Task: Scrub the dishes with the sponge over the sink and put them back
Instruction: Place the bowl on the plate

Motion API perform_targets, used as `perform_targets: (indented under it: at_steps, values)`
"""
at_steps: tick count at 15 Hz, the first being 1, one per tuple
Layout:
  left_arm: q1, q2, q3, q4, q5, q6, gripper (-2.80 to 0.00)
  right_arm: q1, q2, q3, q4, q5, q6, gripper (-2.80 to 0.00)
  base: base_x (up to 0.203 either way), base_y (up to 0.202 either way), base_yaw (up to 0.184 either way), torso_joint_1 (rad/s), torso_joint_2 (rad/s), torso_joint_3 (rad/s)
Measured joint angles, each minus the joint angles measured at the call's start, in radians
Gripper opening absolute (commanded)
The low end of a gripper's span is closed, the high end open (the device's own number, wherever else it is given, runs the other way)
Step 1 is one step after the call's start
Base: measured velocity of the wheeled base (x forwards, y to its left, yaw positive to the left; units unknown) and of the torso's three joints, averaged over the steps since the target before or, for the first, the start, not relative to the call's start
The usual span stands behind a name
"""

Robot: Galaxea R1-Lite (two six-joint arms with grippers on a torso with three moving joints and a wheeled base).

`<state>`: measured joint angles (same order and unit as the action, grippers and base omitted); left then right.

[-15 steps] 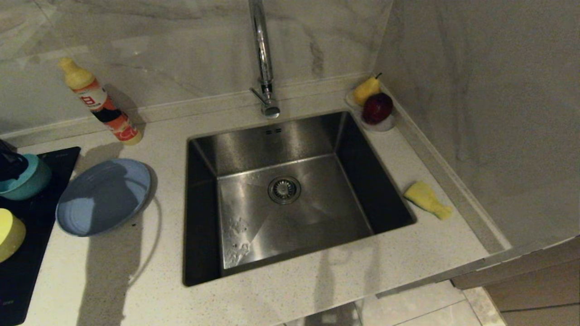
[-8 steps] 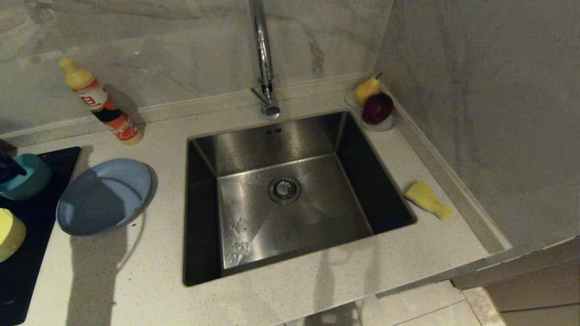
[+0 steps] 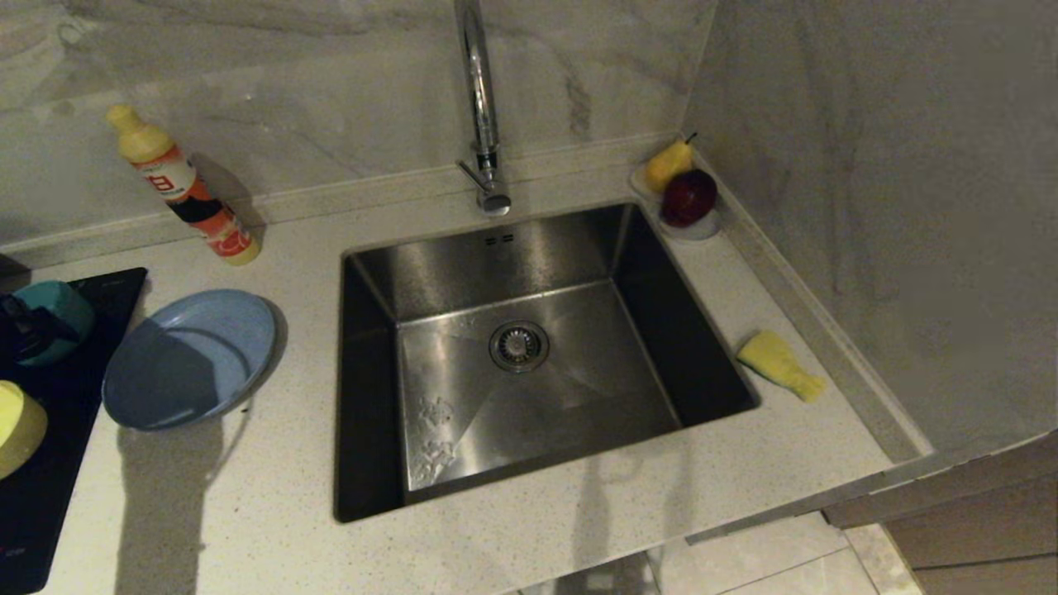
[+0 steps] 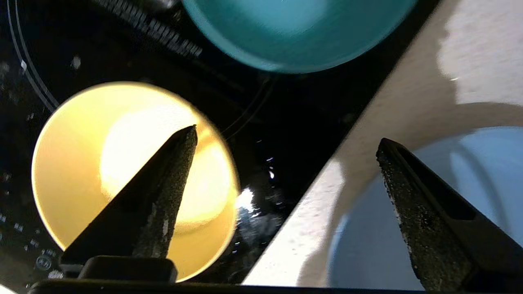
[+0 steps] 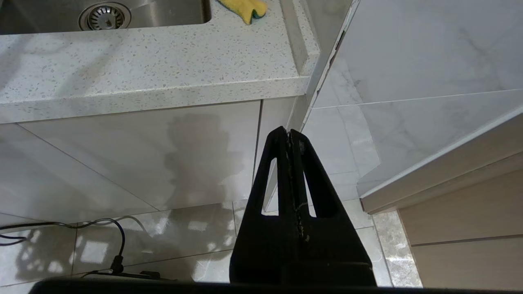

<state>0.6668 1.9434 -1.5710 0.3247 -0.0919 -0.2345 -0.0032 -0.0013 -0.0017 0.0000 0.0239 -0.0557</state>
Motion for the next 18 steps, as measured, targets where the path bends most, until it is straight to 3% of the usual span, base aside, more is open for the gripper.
perform_targets:
  at_steps: [6,17,18]
  values:
    - [0.006,0.010,0.104,-0.132,-0.003,-0.003,0.00,0.000,0.000,0.000,0.000,0.000,0.000,-2.80,0.000,0.000,0.000,0.000,0.00,0.000]
    - [0.006,0.024,0.161,-0.135,-0.004,-0.001,0.00,0.000,0.000,0.000,0.000,0.000,0.000,-2.80,0.000,0.000,0.000,0.000,0.00,0.000]
    - [0.006,0.025,0.166,-0.135,-0.004,0.000,-2.80,0.000,0.000,0.000,0.000,0.000,0.000,-2.80,0.000,0.000,0.000,0.000,0.00,0.000]
